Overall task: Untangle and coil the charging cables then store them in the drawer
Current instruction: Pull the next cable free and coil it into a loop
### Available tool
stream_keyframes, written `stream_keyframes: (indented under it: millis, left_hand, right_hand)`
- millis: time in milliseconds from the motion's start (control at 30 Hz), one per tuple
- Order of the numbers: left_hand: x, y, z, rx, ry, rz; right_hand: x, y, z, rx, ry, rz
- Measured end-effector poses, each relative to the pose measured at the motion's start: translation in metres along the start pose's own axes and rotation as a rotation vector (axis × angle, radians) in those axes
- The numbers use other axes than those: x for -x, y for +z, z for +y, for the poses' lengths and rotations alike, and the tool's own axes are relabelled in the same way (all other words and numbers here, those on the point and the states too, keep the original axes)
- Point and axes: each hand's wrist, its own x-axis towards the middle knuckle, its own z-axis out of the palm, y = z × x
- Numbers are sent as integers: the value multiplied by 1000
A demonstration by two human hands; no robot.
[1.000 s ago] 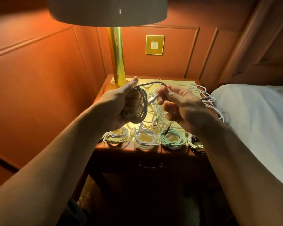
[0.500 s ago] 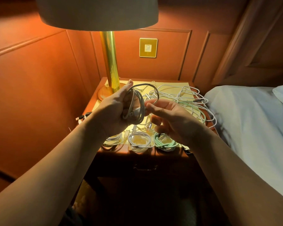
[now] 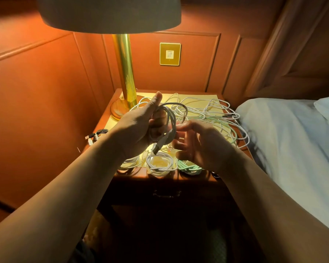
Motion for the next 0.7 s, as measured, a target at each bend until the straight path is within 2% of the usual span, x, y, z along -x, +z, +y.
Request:
stream_keyframes:
  millis: [133,300,400,567,633,700]
  left_hand:
    - [-5,-3,0,96,2,14]
    - [-10,-1,-1,222,4,111]
    - [-10,2,-3,191,1,191]
    - [-7,5,-4,104,-97,266]
    - [-6,5,-3,100,-117,268]
    - [-7,3,-2,111,-104,288]
  right_hand:
    - [0,-3,-3,14,-59,210]
    - [-4,2,1,25,-173,273]
    - [-7,9,4,11,-201,352]
    - [-15,16,7,-157,-169,465]
    - [-16,16,7,-177,-179,470]
    - [-16,15,7,-169,-190,391]
